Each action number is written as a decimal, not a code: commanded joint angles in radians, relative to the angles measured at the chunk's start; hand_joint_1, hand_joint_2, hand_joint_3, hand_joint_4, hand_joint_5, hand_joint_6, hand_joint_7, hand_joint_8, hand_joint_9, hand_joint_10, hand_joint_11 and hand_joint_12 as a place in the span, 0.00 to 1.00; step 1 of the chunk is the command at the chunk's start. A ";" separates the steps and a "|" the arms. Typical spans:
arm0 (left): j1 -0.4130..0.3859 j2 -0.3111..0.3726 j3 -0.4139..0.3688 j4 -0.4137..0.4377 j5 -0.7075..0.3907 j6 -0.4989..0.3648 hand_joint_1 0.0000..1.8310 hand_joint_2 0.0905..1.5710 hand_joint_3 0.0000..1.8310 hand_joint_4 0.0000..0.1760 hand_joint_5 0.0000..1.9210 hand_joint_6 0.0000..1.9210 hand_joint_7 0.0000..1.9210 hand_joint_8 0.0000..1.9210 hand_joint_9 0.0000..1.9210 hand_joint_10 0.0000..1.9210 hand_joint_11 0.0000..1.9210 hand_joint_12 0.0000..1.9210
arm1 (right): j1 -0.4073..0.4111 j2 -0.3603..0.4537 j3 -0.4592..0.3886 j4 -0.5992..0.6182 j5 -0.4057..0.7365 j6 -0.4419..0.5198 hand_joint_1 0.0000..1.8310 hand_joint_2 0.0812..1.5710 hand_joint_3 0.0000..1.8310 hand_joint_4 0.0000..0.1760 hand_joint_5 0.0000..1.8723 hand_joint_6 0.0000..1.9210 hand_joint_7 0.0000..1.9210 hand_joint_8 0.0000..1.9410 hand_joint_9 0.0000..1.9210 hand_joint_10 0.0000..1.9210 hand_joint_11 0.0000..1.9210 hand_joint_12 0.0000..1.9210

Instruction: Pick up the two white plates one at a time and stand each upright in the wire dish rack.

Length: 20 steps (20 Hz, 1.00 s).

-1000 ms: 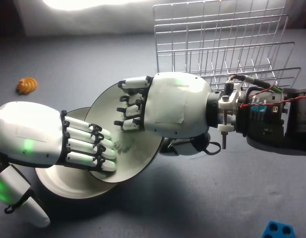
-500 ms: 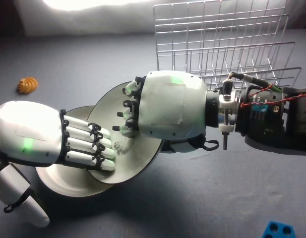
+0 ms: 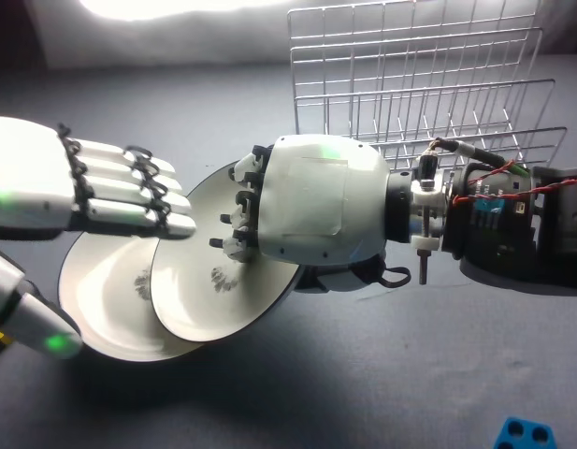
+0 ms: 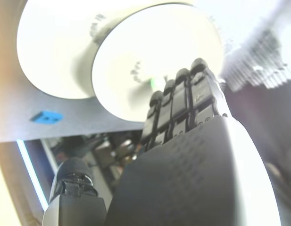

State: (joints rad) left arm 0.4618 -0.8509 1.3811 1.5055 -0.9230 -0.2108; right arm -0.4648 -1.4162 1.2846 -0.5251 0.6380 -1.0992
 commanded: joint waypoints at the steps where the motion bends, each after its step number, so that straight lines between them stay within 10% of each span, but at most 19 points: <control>1: -0.018 0.027 -0.005 -0.075 -0.041 -0.011 0.00 0.62 0.00 0.00 0.00 0.00 0.00 0.00 0.00 0.00 0.00 0.00 | 0.006 0.008 -0.006 0.023 0.068 -0.001 0.68 0.65 0.00 0.03 0.58 0.40 0.63 0.35 0.66 0.03 0.45 0.58; 20: -0.059 0.193 -0.021 -0.080 -0.060 -0.047 0.00 0.63 0.00 0.00 0.00 0.00 0.00 0.00 0.00 0.00 0.00 0.00 | 0.150 0.164 -0.269 0.233 0.058 0.050 0.68 0.66 0.00 0.03 0.56 0.45 0.61 0.38 0.66 0.01 0.44 0.58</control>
State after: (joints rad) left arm 0.4145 -0.6693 1.3529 1.4994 -0.9573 -0.2562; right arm -0.3328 -1.2556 1.0191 -0.3031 0.5472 -1.0500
